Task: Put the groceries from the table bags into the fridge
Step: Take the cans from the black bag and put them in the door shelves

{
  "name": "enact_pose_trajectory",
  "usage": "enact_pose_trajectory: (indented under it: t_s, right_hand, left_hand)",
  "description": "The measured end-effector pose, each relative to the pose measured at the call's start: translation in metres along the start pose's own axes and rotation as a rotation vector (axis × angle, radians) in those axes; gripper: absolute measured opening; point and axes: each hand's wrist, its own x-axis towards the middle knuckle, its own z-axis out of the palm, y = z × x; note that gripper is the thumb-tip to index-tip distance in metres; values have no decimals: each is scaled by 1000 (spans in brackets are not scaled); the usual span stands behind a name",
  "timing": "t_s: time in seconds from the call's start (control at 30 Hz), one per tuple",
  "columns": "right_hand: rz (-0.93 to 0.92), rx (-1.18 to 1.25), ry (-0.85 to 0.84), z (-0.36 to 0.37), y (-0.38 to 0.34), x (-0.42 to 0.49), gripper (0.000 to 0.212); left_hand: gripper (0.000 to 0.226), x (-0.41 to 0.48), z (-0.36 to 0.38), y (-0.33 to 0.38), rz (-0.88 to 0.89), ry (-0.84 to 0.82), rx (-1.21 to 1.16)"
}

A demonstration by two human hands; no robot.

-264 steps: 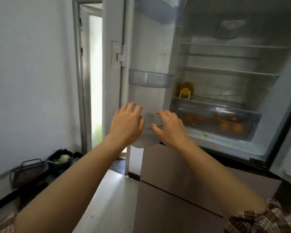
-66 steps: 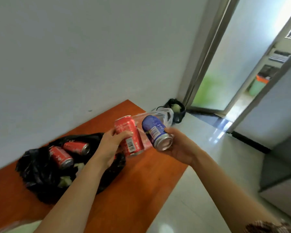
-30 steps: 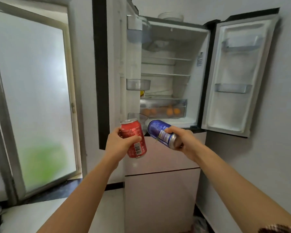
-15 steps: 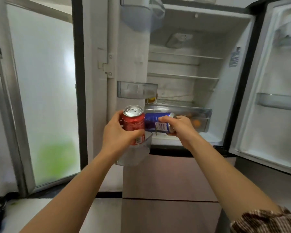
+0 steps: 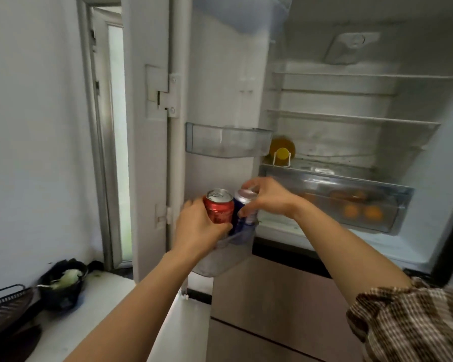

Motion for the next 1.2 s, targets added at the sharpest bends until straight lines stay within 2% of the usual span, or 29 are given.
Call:
enact_pose_trajectory:
  t_s: [0.07,0.13,0.2,0.37,0.53,0.67,0.73,0.9,0.97,1.1,1.2]
  right_hand:
    - [-11,-76,-55,3,-1,7,63]
    - [-44,-143,-123,7,0,15,44]
    - [-74,-146,-167,9,0,18,38]
    - [-112,-125,-199,6,4,20,50]
    - [-151,-101,-215,5,10,20,78]
    - [-163,-54,-251,3,9,18,77]
    - [-169,-19,-254,3,10,16,73]
    - [-200,3,-144,8,12,14,61]
    - [-233,32,-74,11,7,10,56]
    - [-349,107,31,24,-19,-6,36]
    - [-442,164,99,44,-48,-24,25]
  left_hand:
    - [52,0,2,1,-29,9,41]
    - [67,-1,0,5,-56,29,30]
    - [81,0,-3,10,-83,17,20]
    - [61,2,-2,15,-142,-94,218]
    - [53,2,3,13,-128,-73,253]
    - [52,-5,2,12,-29,-40,271]
    - [43,-8,1,10,2,-31,287]
    - [40,-10,-4,11,65,24,339]
    - [41,-13,-11,12,102,86,313]
    - [24,-24,-36,4,159,262,198]
    - [17,-34,-64,-13,138,358,196]
